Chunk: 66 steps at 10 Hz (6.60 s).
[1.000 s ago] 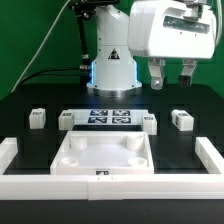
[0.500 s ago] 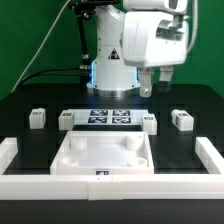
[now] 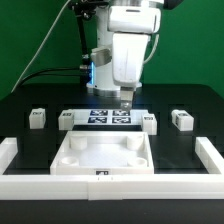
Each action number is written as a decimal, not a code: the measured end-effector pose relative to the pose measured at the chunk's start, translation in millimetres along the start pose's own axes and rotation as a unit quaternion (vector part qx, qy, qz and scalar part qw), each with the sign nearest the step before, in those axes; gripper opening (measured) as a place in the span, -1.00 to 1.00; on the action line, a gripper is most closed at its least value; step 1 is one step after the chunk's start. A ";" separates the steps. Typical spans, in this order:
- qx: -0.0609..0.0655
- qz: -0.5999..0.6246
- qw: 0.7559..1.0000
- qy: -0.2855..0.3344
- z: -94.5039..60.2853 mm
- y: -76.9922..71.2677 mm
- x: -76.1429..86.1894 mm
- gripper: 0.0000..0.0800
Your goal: Assemble one leg
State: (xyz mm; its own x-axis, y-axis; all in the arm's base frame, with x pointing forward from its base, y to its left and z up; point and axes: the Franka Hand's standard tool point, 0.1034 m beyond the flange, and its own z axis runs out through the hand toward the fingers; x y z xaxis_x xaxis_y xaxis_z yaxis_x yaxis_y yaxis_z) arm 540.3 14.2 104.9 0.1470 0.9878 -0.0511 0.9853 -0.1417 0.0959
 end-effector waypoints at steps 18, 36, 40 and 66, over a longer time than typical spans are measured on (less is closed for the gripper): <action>0.090 -0.050 0.995 0.005 89.0 -66.0 -29.2 0.06; 0.096 -0.071 0.993 0.015 79.1 -63.8 63.5 -0.73; 0.096 -0.071 0.993 0.015 79.1 -63.7 63.4 0.45; 0.197 0.530 0.795 -0.221 40.5 -169.1 110.5 0.62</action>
Offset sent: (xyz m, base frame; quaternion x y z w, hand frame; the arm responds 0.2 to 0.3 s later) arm 0.0000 0.0000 0.0000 0.0000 0.0000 0.0000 1.0000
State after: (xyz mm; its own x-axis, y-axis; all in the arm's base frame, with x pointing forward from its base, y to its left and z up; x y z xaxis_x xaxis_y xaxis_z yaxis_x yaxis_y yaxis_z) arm 393.4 144.7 42.8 0.8428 0.1938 -0.5022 0.2266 -0.9740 0.0044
